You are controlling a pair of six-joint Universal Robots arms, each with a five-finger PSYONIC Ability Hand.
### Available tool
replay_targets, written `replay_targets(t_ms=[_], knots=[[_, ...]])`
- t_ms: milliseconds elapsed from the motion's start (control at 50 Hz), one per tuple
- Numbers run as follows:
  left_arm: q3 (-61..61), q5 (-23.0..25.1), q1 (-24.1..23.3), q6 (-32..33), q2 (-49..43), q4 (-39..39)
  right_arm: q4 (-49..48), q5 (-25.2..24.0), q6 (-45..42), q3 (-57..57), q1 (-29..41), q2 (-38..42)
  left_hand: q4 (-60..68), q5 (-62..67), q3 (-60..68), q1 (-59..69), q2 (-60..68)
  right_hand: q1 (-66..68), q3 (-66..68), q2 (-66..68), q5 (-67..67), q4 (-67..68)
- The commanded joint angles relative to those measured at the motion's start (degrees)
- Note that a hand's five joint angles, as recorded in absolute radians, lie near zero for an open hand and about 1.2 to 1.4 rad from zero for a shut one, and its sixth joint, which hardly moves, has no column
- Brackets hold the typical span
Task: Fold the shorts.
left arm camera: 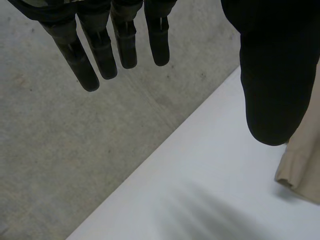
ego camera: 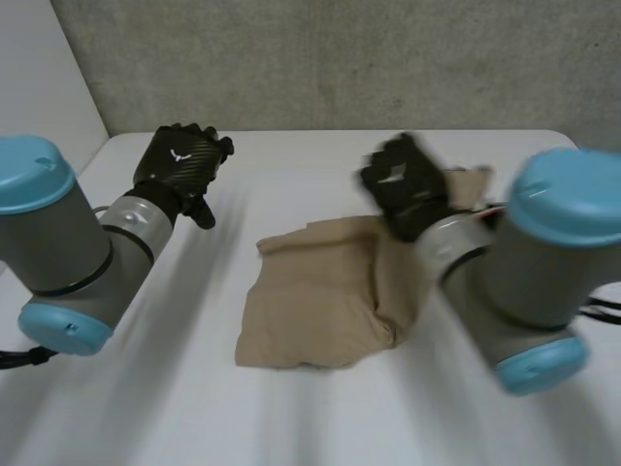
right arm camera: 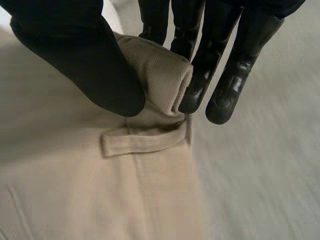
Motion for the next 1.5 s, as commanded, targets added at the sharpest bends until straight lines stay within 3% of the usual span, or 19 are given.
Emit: replay_targets(t_ms=[20,80,100,140,220,320,360,420,480,600,720,780,1040,1120,1220,1380,1500], knots=[[-3.30,-0.26,1.84,-2.60,4.00,0.20,-2.15,-15.01,-0.02,-0.82,11.18,9.54,0.28,0.73,-0.14,-0.82,0.11,24.15,11.58,12.95,13.30,11.67],[-3.65,-0.35,2.98,-3.21,4.79,0.11,-2.41,-20.66,-0.11,0.33,11.63,11.31,0.11,0.56,-0.30,-0.99,-0.06,21.88,9.30,10.68,11.03,9.40],[-3.74,-0.35,3.68,-3.65,5.14,0.02,-2.50,-23.37,-0.11,0.77,11.63,11.84,0.11,0.56,-0.30,-0.99,-0.06,4.20,-8.37,-6.99,-6.65,-8.27],[-3.74,-0.35,4.13,-4.01,5.23,-0.33,-2.50,-24.36,0.15,0.60,11.46,11.75,0.11,0.56,-0.30,-0.99,-0.06,-12.21,-24.79,-23.41,-23.07,-24.69],[-3.65,-0.26,4.66,-5.06,5.50,-0.42,-2.59,-21.21,2.78,-0.28,11.19,8.77,-0.06,0.40,-0.47,-1.15,-0.23,-45.85,-58.42,-57.05,-56.70,-58.33],[-3.13,-0.18,4.75,-6.55,5.59,-0.33,-2.59,-12.17,15.07,-1.51,7.42,3.33,-0.22,0.23,-0.64,-1.32,-0.40,-45.85,-58.42,-57.05,-56.70,-58.33],[-2.77,-0.26,3.87,-7.87,5.50,-0.42,-2.15,-7.59,23.68,-2.21,4.17,0.43,-0.22,0.23,-0.64,-1.32,-0.40,-45.85,-58.42,-57.05,-56.70,-58.33],[-2.34,-0.26,1.60,-10.85,5.33,-0.59,-0.14,-4.77,33.68,-2.92,1.36,-1.60,-0.22,0.23,-0.64,-1.32,-0.40,-45.85,-58.42,-57.05,-56.70,-58.33],[-1.72,-0.53,-1.31,-13.84,4.80,-1.30,3.72,-5.64,37.76,-3.97,-0.58,0.66,-0.06,0.39,-0.47,-1.16,-0.23,-45.85,-58.42,-57.05,-56.70,-58.33],[-1.63,-2.89,-7.64,-20.52,-0.56,-6.65,12.60,-6.61,37.86,-9.06,-2.34,8.31,0.45,0.90,0.03,-0.65,0.27,-45.85,-58.42,-57.05,-56.70,-58.33],[-2.07,-13.60,-14.05,-23.17,-5.48,-12.19,22.18,-5.82,38.04,-13.90,-4.36,15.79,-0.05,0.40,-0.47,-1.15,-0.23,-45.85,-58.42,-57.05,-56.70,-58.33],[-2.68,-15.90,-15.11,-23.08,-6.63,-12.20,23.34,-5.73,37.77,-14.17,-5.68,17.02,-0.06,0.40,-0.47,-1.15,-0.23,-45.85,-58.42,-57.05,-56.70,-58.33],[-6.38,-16.08,-16.08,-22.46,-8.04,-11.32,22.11,-3.45,36.37,-13.64,-6.39,17.91,-0.73,-0.28,-1.15,-1.83,-0.90,-45.85,-58.42,-57.05,-56.70,-58.33],[-5.06,-16.17,-16.17,-21.94,-8.47,-9.04,20.79,-0.64,35.49,-13.47,-6.39,18.08,-0.73,-0.28,-1.15,-1.83,-0.90,-45.85,-58.42,-57.05,-56.70,-58.33],[-1.82,-16.35,-16.00,-18.00,-11.28,-5.52,19.91,2.87,33.47,-12.85,-6.39,17.99,-0.73,-0.28,-1.14,-1.83,-0.90,-45.85,-58.42,-57.05,-56.70,-58.33],[3.02,-15.91,-13.98,-9.21,-15.94,-5.78,18.77,2.97,33.37,-11.27,-6.39,15.98,-0.73,-0.28,-1.15,-1.83,-0.90,-45.85,-58.42,-57.05,-56.70,-58.33],[3.55,-14.16,-12.92,-8.40,-12.36,-5.96,15.61,2.97,34.08,-8.81,-6.39,9.22,-0.56,-0.11,-0.98,-1.66,-0.73,-45.85,-58.42,-57.05,-56.70,-58.33]])
